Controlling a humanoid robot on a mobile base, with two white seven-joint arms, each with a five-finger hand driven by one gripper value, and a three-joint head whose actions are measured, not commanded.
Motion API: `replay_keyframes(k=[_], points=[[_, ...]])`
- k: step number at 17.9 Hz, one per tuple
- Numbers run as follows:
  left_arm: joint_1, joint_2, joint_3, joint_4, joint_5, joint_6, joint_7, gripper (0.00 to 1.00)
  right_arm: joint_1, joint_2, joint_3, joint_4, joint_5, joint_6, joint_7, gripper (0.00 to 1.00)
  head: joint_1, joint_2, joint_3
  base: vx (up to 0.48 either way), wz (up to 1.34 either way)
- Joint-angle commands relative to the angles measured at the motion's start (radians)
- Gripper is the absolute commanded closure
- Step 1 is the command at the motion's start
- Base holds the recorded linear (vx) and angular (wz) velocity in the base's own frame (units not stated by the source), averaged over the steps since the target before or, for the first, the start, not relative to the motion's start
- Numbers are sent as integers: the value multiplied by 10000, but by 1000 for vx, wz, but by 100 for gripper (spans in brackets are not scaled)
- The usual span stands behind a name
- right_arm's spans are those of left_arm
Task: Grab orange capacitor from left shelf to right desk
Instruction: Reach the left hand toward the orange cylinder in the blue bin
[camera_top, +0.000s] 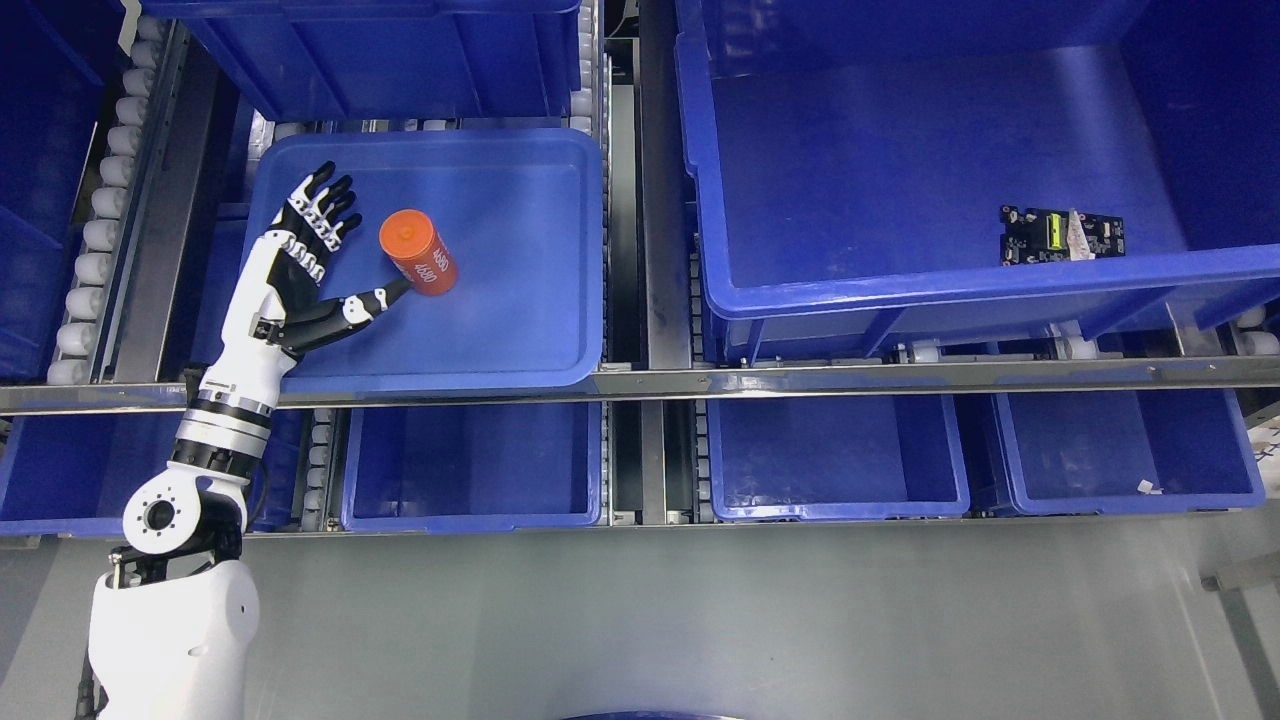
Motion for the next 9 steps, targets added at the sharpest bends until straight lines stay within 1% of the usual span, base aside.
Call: replay_keyframes(k=[1,5,9], points=[[-143,735,-829,539,-53,74,-266,5,200,-175,-122,-174,31,-7,4,0,0,0,0,51,2],[-985,766,-1015,1414,-84,151,-266,5,200,-175,-122,-174,31,-22,4,0,0,0,0,18,10],[-1309,766,-1351,1997,-497,166,-281,5,200,-175,-122,-174,31,-6,4,0,0,0,0,0,0]])
